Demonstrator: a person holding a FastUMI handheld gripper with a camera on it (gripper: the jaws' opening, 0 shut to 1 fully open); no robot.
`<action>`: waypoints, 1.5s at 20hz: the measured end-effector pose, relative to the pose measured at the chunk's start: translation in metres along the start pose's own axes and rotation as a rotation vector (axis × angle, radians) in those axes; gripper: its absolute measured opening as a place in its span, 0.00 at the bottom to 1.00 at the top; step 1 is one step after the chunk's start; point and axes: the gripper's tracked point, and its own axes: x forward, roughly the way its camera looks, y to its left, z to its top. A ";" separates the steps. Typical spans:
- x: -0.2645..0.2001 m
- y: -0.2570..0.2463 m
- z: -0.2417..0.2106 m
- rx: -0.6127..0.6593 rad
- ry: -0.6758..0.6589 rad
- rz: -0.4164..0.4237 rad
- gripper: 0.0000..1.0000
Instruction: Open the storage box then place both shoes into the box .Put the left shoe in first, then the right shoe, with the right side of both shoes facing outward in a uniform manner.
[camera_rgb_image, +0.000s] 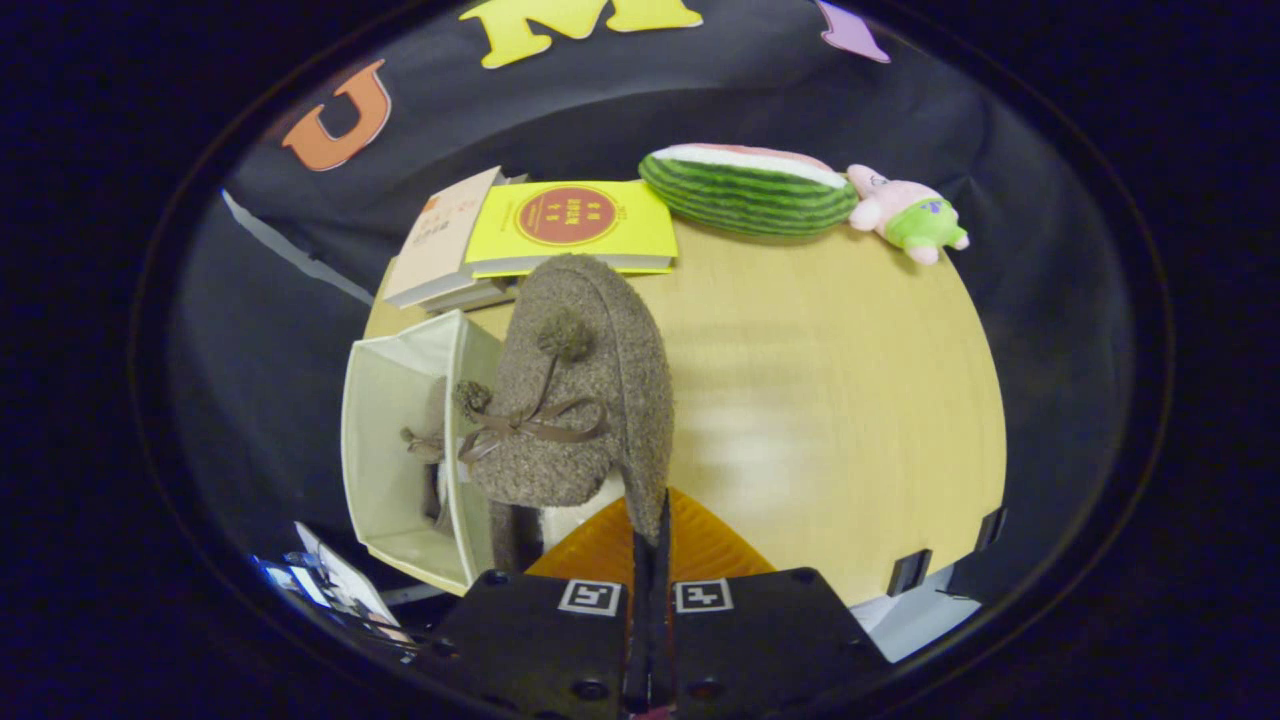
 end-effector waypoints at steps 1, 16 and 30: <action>0.000 0.012 -0.001 -0.013 -0.002 0.021 0.07; 0.026 0.146 -0.015 0.051 -0.096 0.229 0.07; 0.020 0.132 -0.003 0.008 -0.357 0.184 0.68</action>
